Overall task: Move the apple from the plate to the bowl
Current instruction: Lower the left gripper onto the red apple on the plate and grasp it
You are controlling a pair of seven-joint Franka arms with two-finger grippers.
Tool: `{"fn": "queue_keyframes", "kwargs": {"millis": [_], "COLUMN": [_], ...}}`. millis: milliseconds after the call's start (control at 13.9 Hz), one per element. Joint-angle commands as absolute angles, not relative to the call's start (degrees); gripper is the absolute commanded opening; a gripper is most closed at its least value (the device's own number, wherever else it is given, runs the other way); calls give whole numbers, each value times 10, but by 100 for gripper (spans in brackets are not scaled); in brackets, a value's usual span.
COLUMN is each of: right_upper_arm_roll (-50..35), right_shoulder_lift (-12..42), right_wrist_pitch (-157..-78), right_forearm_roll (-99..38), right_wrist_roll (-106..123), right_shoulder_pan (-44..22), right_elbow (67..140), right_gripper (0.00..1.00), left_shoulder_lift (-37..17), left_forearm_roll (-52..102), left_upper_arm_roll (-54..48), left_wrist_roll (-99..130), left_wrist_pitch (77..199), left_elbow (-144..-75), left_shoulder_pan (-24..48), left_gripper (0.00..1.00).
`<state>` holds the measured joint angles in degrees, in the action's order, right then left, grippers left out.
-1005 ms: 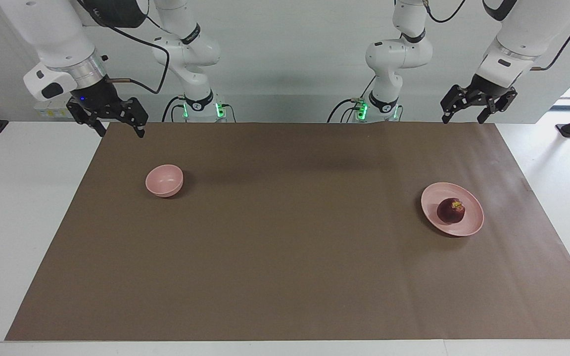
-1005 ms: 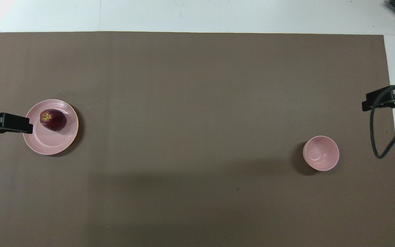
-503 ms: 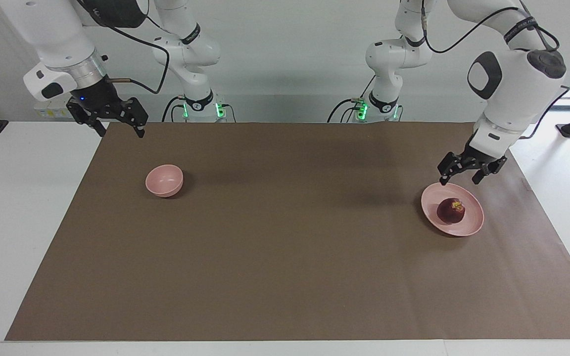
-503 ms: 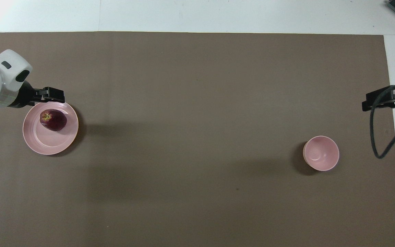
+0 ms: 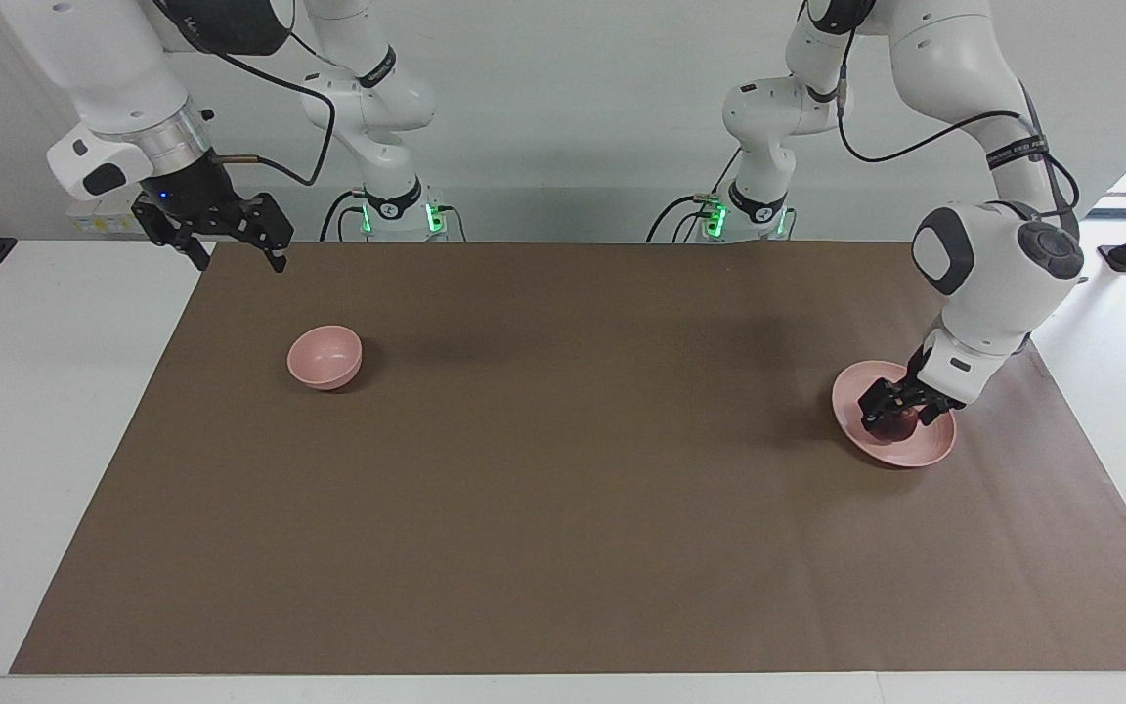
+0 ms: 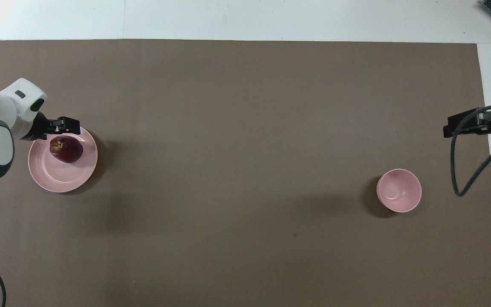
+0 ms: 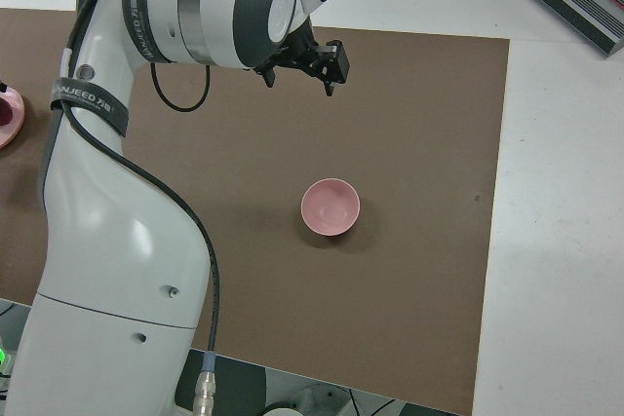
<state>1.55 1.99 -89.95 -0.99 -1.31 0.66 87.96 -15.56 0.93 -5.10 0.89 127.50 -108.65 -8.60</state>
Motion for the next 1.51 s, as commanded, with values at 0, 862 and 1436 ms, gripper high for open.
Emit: {"fn": "queue_keyframes", "kwargs": {"millis": [0,862,1436], "right_upper_arm_roll": [16,13,12], "right_shoulder_lift": [-16,-25,3], "right_wrist_pitch": [-925,-971,-1005], "right_forearm_roll": [-11,-91,-257], "right_wrist_roll": [-1,6,20], "right_shoulder_pan": [6,-18,-19], "right_elbow": [930,999,1044], "right_gripper": [100,100,100], "left_shoulder_lift": [-137,-127,-134], "left_forearm_roll": [-5,-5,1], "left_upper_arm_roll": [-54,-54,-54], "left_wrist_roll": [9,18,14], "left_wrist_pitch": [1292,1306,1284], "left_elbow": [-1124,-1182,-1149], "left_shoulder_pan": [-90,-90,-99], "left_gripper": [100,100,0]}}
